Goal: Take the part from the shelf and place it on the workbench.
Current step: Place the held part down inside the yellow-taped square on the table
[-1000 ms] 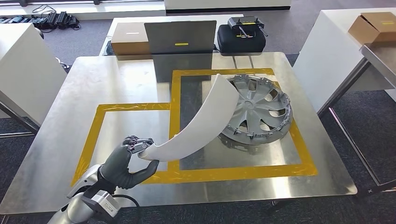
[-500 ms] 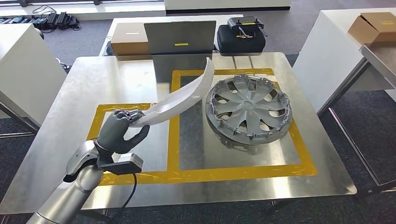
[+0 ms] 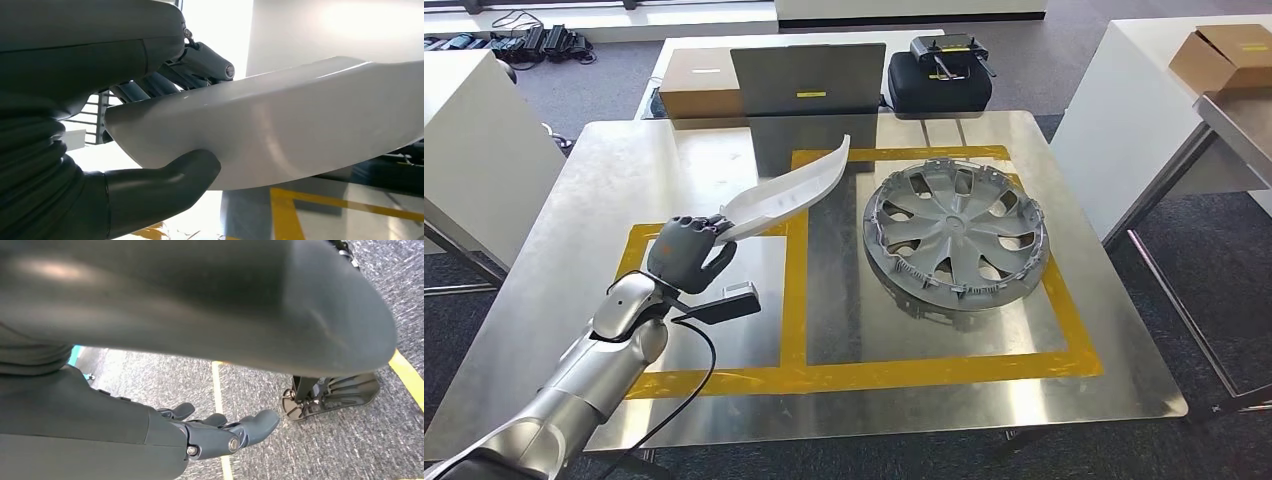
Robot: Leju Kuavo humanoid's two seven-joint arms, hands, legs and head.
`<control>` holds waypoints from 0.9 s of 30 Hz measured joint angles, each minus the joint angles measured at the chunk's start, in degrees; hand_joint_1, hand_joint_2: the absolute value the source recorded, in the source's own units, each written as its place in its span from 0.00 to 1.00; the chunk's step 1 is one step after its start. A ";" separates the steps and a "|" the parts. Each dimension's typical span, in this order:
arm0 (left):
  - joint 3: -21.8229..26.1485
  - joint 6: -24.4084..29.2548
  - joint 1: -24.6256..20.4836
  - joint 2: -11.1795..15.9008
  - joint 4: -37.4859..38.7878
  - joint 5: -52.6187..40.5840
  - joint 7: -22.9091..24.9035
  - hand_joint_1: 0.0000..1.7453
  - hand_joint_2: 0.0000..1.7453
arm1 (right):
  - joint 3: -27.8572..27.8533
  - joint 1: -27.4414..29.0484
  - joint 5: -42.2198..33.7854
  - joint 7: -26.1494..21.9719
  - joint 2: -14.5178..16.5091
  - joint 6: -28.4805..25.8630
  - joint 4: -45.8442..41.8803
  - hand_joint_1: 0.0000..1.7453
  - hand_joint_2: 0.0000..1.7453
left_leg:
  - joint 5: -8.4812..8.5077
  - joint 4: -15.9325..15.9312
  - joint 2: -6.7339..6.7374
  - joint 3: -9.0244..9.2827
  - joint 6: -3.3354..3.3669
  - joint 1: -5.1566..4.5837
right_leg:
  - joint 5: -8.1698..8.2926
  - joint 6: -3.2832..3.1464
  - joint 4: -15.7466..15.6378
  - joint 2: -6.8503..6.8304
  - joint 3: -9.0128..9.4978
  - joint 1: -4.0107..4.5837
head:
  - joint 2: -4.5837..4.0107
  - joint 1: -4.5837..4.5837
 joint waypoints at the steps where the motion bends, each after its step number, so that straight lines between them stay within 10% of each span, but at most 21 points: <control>1: 0.00 0.35 -0.29 -0.01 1.32 -0.86 0.37 1.00 1.00 | -0.09 0.00 -0.14 -0.02 0.01 -0.13 0.00 0.00 0.00 | 0.00 -0.01 0.00 0.00 0.00 0.00 | 0.00 0.00 0.00 0.00 0.00 0.00 | 0.00 0.00; 12: 2.49 2.92 0.83 2.49 3.18 -1.73 0.33 1.00 1.00 | -1.43 0.24 -1.37 -0.89 0.47 -1.06 0.00 0.00 0.00 | 0.00 -0.06 0.00 0.00 0.00 0.00 | -0.04 -0.06 0.01 -0.01 0.01 0.02 | 0.00 0.01; 27: 12.88 1.77 16.43 8.37 -11.07 -1.33 -0.97 1.00 1.00 | -1.93 0.72 -0.50 -0.95 0.95 -0.58 0.00 0.00 0.00 | -0.05 -0.14 0.00 0.01 -0.07 0.00 | -0.16 -0.21 0.01 0.00 -0.05 0.02 | 0.00 -0.01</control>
